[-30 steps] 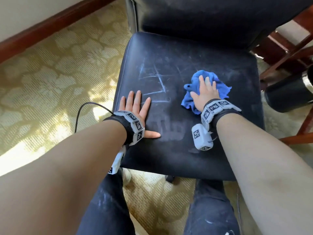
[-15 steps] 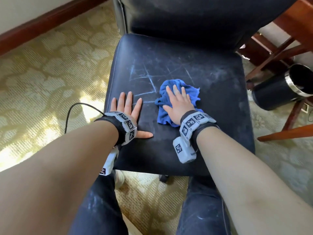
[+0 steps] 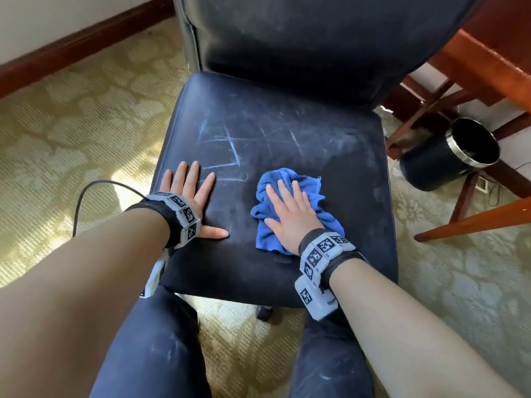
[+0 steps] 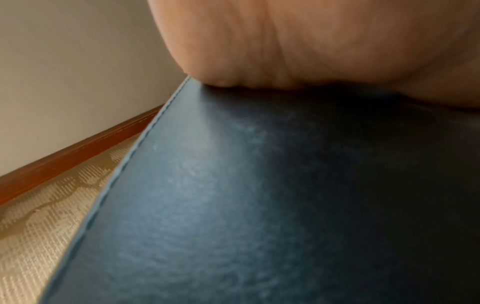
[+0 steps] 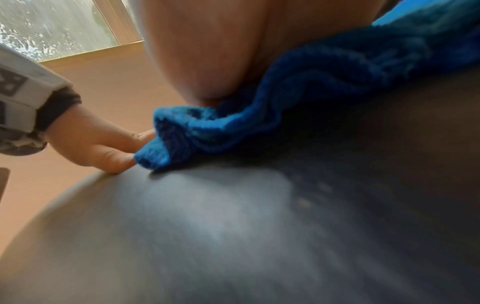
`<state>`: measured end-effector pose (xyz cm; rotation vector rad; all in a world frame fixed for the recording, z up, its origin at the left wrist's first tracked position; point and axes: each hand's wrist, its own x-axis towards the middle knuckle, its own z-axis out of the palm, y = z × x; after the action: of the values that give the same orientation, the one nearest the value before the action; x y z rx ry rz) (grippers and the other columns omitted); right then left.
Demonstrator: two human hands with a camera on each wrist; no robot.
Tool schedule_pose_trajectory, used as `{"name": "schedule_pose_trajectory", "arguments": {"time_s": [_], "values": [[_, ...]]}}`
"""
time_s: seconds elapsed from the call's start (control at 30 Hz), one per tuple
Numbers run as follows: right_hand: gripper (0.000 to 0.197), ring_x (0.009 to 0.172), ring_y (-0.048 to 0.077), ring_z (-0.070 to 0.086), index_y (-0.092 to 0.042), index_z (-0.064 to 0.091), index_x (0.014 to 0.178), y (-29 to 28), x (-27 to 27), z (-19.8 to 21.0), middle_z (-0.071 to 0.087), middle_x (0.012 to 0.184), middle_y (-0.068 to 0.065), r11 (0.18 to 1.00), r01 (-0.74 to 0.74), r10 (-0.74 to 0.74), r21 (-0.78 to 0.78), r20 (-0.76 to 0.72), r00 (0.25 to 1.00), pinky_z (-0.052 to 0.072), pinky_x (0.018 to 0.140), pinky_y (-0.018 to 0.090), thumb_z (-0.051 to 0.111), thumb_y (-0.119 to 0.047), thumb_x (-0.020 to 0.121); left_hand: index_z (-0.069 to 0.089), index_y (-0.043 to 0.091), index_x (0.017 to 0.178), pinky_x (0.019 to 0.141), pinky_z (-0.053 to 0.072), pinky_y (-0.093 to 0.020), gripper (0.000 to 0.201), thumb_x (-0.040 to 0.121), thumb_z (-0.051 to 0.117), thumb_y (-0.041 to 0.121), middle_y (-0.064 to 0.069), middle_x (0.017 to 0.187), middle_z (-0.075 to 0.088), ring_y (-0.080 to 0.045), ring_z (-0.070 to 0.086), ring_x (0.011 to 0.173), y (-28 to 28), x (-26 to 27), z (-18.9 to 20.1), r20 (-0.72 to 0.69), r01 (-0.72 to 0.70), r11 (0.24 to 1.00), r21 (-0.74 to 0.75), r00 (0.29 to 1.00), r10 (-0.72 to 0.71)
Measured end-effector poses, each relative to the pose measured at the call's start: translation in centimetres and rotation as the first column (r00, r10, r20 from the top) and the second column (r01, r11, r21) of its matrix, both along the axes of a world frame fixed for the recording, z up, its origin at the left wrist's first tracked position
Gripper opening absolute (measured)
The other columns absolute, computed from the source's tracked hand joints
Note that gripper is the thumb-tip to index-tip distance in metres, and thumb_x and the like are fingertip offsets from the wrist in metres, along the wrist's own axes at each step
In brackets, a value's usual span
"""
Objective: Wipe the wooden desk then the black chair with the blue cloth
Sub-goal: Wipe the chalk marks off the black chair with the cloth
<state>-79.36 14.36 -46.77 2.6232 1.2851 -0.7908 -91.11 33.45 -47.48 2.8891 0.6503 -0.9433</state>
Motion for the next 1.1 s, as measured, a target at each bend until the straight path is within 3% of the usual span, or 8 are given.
{"name": "schedule_pose_trajectory", "arguments": {"time_s": [0.13, 0.3, 0.47, 0.63, 0.77, 0.87, 1.0, 1.1], "values": [[0.07, 0.143, 0.026, -0.019, -0.025, -0.008, 0.149, 2.5, -0.1, 0.6, -0.017, 0.156, 0.0, 0.998, 0.011, -0.001, 0.067, -0.154, 0.988, -0.009, 0.115, 0.039, 0.035, -0.043, 0.098, -0.025, 0.024, 0.145, 0.114, -0.013, -0.048, 0.125, 0.059, 0.034, 0.093, -0.012, 0.152, -0.03, -0.032, -0.027, 0.139, 0.5, 0.0, 0.3, 0.013, 0.009, 1.0, -0.029, 1.0, -0.008], [0.056, 0.144, 0.015, 0.012, -0.023, 0.024, 0.148, 1.3, 3.3, 2.9, 0.01, 0.157, -0.002, 0.826, 0.437, -0.359, 0.355, -0.266, 0.895, 0.018, 0.114, 0.032, 0.044, -0.034, 0.097, -0.019, 0.022, 0.147, 0.114, -0.011, -0.048, 0.122, 0.064, 0.042, 0.088, -0.011, 0.153, -0.027, -0.032, -0.025, 0.14, 0.5, 0.5, 1.5, -0.017, -0.034, 0.996, -0.082, 0.999, 0.033], [0.065, 0.132, 0.029, 0.036, -0.018, 0.032, 0.145, -0.7, 5.9, 2.9, 0.039, 0.144, 0.009, 0.815, 0.564, -0.555, 0.133, -0.101, 0.826, 0.034, 0.107, 0.04, 0.053, -0.046, 0.09, 0.033, 0.018, 0.143, 0.116, -0.008, -0.046, 0.084, 0.081, 0.038, 0.075, -0.005, 0.158, -0.005, -0.025, -0.014, 0.144, -1.1, 3.8, 3.4, 0.175, -0.09, 0.977, -0.193, 0.977, 0.124], [0.072, 0.127, 0.031, 0.041, -0.019, 0.033, 0.142, 0.6, 4.3, 2.0, 0.046, 0.137, 0.009, 0.808, 0.573, -0.561, 0.134, -0.121, 0.819, 0.036, 0.105, 0.041, 0.058, -0.053, 0.084, 0.043, 0.011, 0.134, 0.109, 0.021, -0.037, 0.068, 0.088, 0.045, 0.061, -0.006, 0.144, 0.031, -0.026, 0.026, 0.135, -3.9, 6.9, 3.1, 0.283, -0.068, 0.973, -0.222, 0.95, 0.131], [0.069, 0.123, 0.028, 0.047, -0.016, 0.031, 0.142, 1.7, 5.8, 1.9, 0.049, 0.135, 0.006, 0.682, 0.717, -0.661, 0.146, -0.299, 0.689, 0.039, 0.101, 0.036, 0.061, -0.043, 0.086, 0.044, 0.009, 0.125, 0.095, 0.037, -0.037, 0.047, 0.09, 0.056, 0.038, -0.012, 0.13, 0.049, -0.031, 0.044, 0.121, -4.3, 8.6, 3.5, 0.311, -0.188, 0.915, -0.356, 0.9, 0.305], [0.039, 0.09, 0.017, 0.057, -0.022, 0.052, 0.116, 1.8, 6.6, 2.0, 0.057, 0.095, -0.003, 0.724, 0.674, -0.603, 0.143, -0.344, 0.72, 0.045, 0.071, 0.021, 0.063, -0.041, 0.083, 0.048, 0.009, 0.117, 0.079, 0.037, -0.027, 0.032, 0.088, 0.059, 0.019, -0.01, 0.111, 0.058, -0.027, 0.054, 0.1, -3.7, 8.9, 4.4, 0.329, -0.145, 0.831, -0.538, 0.871, 0.364], [0.068, 0.124, 0.02, 0.04, -0.028, 0.042, 0.134, 0.9, 6.2, 3.9, 0.039, 0.135, 0.002, 0.747, 0.595, -0.481, 0.297, -0.376, 0.792, 0.036, 0.104, 0.035, 0.075, -0.032, 0.074, 0.045, 0.023, 0.088, 0.077, 0.044, -0.031, 0.027, 0.08, 0.062, 0.004, 0.003, 0.086, 0.054, -0.02, 0.05, 0.082, -2.8, 9.1, 6.3, 0.323, -0.048, 0.708, -0.704, 0.867, 0.38], [0.044, 0.112, 0.018, 0.054, -0.013, 0.051, 0.122, 0.8, 5.9, 6.4, 0.058, 0.124, 0.005, 0.818, 0.494, -0.309, 0.293, -0.501, 0.808, 0.04, 0.1, 0.034, 0.069, -0.021, 0.082, 0.044, 0.031, 0.087, 0.083, 0.049, -0.038, 0.029, 0.069, 0.06, 0.015, 0.004, 0.091, 0.057, -0.023, 0.056, 0.086, -2.9, 9.0, 9.1, 0.323, 0.036, 0.648, -0.761, 0.887, 0.33]]}}
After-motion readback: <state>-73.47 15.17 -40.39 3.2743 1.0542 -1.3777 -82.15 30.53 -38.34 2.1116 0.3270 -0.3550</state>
